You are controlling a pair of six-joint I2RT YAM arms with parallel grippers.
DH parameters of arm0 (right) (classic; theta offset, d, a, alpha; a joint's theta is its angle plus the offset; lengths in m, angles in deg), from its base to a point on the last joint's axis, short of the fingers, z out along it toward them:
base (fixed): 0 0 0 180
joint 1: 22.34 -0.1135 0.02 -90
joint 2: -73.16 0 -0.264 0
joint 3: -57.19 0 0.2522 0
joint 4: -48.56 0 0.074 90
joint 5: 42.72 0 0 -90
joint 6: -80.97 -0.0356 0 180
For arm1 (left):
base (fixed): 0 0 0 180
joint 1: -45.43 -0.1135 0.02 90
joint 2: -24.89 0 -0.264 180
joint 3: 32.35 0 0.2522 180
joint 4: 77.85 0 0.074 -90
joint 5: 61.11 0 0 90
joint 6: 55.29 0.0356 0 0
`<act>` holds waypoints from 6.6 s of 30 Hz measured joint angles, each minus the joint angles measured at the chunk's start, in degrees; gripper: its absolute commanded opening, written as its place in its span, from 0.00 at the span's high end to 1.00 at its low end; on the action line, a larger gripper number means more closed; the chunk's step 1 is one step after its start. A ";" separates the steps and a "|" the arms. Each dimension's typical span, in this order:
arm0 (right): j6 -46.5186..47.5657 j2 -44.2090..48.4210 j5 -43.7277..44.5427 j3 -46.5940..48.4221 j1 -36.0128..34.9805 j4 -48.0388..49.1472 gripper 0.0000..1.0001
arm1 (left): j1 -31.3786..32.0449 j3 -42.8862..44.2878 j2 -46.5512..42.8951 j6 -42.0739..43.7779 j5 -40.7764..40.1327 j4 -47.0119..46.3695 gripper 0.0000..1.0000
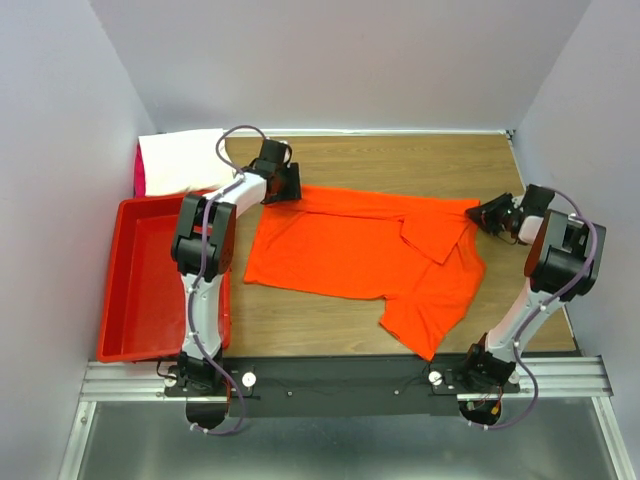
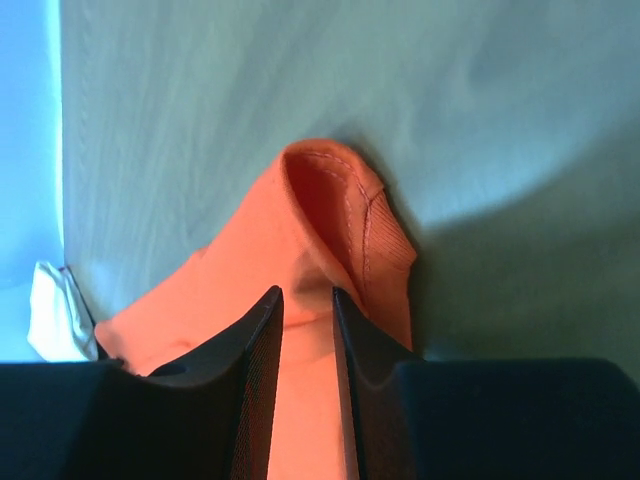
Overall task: Fold and stack the t-shirts
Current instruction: Fold the tshirt
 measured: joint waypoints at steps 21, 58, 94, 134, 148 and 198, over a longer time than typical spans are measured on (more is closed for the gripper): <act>9.11 -7.80 10.75 27.61 -5.42 -17.14 0.59 | -1.31 9.88 -1.51 -0.94 -4.92 7.41 0.22; 14.80 53.18 28.11 -14.27 -28.13 -40.83 0.58 | 9.94 -32.39 -28.76 -8.68 -16.72 11.08 0.34; 14.58 45.59 33.42 -9.99 -28.13 -43.08 0.52 | 10.51 -35.71 -28.20 -7.08 -13.81 6.91 1.00; 11.28 24.87 27.98 -12.35 1.64 -32.76 0.80 | 9.88 -40.72 -31.50 -1.29 -10.64 -0.55 1.00; 12.96 33.75 28.41 -13.51 3.85 -34.47 0.61 | 9.81 -40.92 -31.69 -1.27 -10.58 -0.59 1.00; 13.22 38.27 25.92 -12.31 4.15 -42.34 0.99 | 9.18 -40.85 -34.47 -1.33 -5.81 3.10 1.00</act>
